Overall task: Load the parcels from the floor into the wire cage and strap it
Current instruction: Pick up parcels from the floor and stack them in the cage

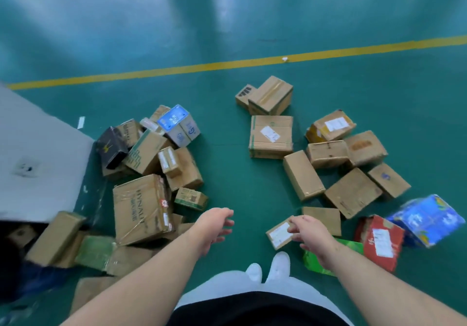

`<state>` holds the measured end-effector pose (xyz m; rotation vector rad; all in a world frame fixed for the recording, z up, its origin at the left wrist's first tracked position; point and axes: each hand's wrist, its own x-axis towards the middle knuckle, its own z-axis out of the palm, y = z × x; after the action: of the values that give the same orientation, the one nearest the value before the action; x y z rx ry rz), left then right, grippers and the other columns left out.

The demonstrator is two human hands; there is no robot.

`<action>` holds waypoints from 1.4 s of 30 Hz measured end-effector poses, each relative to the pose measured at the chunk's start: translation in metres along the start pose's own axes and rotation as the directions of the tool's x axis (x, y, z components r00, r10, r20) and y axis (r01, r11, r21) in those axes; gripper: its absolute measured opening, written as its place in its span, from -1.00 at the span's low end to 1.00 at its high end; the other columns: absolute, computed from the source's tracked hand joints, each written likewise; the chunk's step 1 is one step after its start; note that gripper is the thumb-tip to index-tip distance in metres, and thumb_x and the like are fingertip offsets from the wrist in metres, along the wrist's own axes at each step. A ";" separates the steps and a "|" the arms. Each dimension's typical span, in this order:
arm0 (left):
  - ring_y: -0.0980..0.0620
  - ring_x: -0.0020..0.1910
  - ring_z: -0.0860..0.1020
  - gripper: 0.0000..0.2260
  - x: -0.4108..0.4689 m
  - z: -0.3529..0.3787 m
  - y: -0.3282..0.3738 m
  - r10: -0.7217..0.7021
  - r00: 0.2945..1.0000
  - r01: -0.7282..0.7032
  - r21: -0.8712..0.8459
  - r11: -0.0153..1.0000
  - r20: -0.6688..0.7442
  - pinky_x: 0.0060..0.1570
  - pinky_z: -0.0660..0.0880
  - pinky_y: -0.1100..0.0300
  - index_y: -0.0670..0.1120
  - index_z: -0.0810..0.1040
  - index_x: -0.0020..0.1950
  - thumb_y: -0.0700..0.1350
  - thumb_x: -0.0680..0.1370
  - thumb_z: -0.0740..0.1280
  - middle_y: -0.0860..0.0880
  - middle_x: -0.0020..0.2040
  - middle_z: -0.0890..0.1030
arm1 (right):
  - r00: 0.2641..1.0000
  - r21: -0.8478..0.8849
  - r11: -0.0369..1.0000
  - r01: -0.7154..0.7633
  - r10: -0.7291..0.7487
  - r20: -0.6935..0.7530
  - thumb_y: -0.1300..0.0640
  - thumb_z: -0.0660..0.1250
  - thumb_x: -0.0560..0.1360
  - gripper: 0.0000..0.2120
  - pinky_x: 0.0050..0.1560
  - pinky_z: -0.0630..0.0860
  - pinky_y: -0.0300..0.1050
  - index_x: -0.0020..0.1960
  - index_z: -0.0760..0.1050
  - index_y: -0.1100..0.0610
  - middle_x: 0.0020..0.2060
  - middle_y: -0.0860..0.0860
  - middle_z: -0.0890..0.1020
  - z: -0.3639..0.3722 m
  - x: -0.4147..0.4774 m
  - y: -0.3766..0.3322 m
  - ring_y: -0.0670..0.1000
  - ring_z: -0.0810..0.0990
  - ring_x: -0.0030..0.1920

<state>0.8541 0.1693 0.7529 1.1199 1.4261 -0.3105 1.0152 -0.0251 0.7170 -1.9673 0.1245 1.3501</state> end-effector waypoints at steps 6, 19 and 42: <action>-0.03 0.03 0.64 -0.81 0.000 -0.018 0.013 0.002 0.998 -0.008 -0.089 0.996 -0.068 0.14 0.56 0.00 -0.01 0.57 0.19 0.04 0.65 0.29 -0.05 0.08 0.67 | 0.995 -0.172 0.983 0.059 -0.044 0.094 0.01 0.19 0.67 -0.79 -0.03 0.49 -0.04 0.11 0.53 0.11 0.04 0.07 0.67 0.018 0.033 -0.053 0.08 0.64 0.00; -0.11 0.11 0.62 -0.79 0.047 -0.165 -0.010 -0.210 0.958 0.105 -0.446 0.889 -0.193 0.13 0.55 0.00 -0.08 0.58 0.20 -0.01 0.67 0.25 -0.11 0.11 0.65 | 0.967 -0.485 0.862 0.151 -0.026 0.255 -0.04 0.19 0.67 -0.78 -0.01 0.50 -0.05 0.13 0.54 0.05 0.04 0.02 0.68 0.148 0.078 -0.182 0.03 0.65 0.03; -0.06 0.11 0.63 -0.77 0.211 -0.357 0.127 -0.312 0.946 0.177 -0.658 0.732 -0.092 0.15 0.54 -0.01 -0.03 0.57 0.19 0.03 0.67 0.22 -0.06 0.12 0.66 | 0.929 -0.703 0.664 0.255 0.034 0.369 0.00 0.21 0.66 -0.80 0.06 0.55 -0.04 0.16 0.56 0.02 0.05 0.01 0.67 0.336 0.205 -0.439 0.03 0.65 0.04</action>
<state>0.7732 0.5925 0.7034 0.3933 1.6828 0.1223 1.0490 0.5632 0.7098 -2.2504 -0.8562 1.8280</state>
